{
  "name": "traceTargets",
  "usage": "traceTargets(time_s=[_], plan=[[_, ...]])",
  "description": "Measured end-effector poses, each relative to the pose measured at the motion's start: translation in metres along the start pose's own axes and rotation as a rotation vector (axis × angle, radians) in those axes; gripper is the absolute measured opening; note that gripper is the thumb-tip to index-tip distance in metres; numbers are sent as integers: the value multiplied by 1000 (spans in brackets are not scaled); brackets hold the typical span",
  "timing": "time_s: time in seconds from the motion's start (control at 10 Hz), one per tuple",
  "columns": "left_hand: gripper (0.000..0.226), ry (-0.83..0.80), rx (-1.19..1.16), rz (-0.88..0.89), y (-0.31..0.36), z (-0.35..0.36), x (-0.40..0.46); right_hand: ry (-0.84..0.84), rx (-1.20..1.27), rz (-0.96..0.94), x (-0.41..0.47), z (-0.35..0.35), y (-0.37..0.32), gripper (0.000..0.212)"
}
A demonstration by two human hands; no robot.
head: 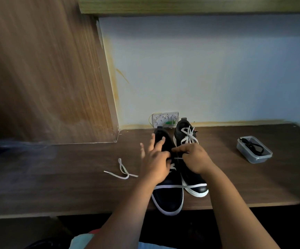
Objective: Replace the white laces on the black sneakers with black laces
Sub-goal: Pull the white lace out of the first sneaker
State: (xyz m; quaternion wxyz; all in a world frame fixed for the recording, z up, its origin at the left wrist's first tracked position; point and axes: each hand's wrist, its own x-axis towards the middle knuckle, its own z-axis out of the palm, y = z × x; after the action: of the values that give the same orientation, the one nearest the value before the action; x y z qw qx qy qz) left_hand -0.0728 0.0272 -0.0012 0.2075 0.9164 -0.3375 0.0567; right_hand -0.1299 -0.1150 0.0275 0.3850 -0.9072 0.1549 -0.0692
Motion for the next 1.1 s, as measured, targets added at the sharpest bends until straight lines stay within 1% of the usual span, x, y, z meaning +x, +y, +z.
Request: traceTargets(time_s=[0.1,0.2,0.3,0.4,0.5,0.6,0.7,0.8,0.9,1.0,1.1], plan=[[12,-43,-108,-90,-2,5,6,-44,193,105,-2,-7,7,53],[11,46,-895,-428,4,-15,8,-76,253,143,0,-9,13,51],[11,262,-1745,-746,0,-49,4,-53,247,140,1,-11,13,50],[22,438,-1692,-869,-20,-62,3,-51,259,141,1,-12,12,51],[39,258,-356,-761,-32,-44,-3,-47,262,156,1,-10,11,53],[32,240,-18,-314,-23,-30,-2,-35,241,151,2,-7,11,53],[15,119,8,-8,-3,-6,1,-27,233,117,1,-7,11,51],[8,141,-98,-48,2,0,2,-31,245,131,-1,-9,13,49],[13,132,-161,-116,-12,-9,8,-37,258,137,0,-9,14,48],[20,29,-73,-88,-17,-11,6,-42,249,121,0,-9,12,48],[15,24,-34,-29,-6,1,0,-38,256,118,1,-9,11,46]])
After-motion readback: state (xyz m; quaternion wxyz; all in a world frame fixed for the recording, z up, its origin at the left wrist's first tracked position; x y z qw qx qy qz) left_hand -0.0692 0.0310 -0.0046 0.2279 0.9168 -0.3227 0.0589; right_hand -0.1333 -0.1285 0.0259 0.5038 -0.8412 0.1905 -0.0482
